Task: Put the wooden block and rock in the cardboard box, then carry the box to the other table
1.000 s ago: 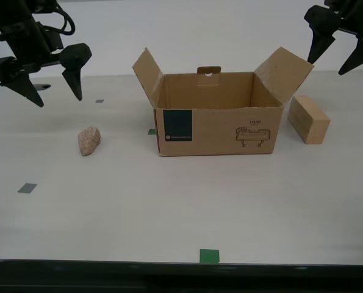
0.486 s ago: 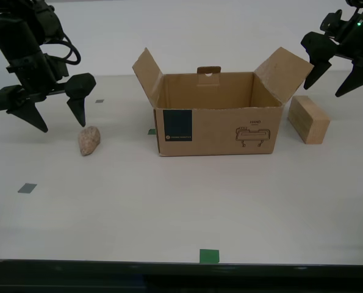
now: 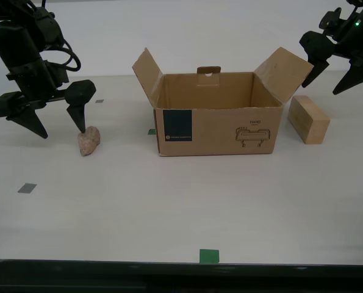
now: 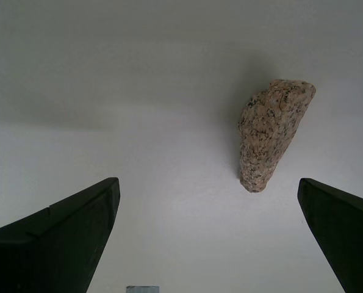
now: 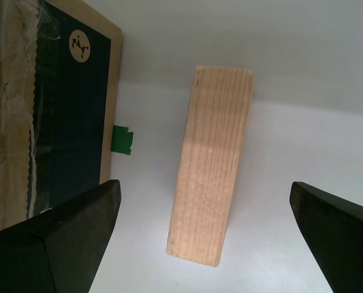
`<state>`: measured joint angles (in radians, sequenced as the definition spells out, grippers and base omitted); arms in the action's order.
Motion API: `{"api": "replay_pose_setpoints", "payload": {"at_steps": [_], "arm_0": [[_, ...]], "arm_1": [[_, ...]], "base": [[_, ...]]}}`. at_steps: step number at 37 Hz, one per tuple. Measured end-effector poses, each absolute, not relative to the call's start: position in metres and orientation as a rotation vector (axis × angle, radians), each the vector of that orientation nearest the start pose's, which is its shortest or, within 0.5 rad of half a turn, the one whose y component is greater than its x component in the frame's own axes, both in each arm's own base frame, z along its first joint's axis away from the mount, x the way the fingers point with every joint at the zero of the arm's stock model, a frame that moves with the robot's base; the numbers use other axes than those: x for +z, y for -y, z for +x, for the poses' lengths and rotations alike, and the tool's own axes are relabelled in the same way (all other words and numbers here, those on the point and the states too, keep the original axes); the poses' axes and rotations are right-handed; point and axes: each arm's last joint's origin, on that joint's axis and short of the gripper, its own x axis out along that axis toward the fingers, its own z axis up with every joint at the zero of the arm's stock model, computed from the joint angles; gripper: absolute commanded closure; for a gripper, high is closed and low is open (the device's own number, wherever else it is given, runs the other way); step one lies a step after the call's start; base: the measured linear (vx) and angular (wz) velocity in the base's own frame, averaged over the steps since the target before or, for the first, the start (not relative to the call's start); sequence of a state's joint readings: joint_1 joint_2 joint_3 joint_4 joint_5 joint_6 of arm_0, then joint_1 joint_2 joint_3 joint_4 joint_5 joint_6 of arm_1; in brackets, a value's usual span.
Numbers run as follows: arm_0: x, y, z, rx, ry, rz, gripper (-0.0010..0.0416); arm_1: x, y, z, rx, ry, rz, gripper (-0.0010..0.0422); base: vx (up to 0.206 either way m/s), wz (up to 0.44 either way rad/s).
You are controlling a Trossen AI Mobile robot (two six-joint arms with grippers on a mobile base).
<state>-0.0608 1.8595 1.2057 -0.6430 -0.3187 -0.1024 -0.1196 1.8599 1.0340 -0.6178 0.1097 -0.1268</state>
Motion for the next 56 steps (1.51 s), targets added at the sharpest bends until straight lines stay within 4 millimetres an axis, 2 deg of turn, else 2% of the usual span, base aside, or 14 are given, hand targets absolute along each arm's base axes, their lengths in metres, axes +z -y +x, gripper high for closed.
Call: {"api": "replay_pose_setpoints", "payload": {"at_steps": [9,24,56], "arm_0": [[0.151,0.011,0.347,0.288,-1.253,0.154,0.0019],[0.143,0.01,0.345,0.292,-1.226,0.149,0.0019],[0.145,0.011,0.349,0.291,-1.181,0.14,0.0018]], "arm_1": [[0.122,0.047,0.316,-0.117,-1.439,-0.088,0.0012],[0.123,0.077,0.316,-0.187,-1.382,-0.048,0.0012],[0.123,0.08,0.321,-0.195,-1.316,-0.042,0.0012]], "base": [[0.0,0.0],[0.0,0.0],[0.0,0.0]]}}
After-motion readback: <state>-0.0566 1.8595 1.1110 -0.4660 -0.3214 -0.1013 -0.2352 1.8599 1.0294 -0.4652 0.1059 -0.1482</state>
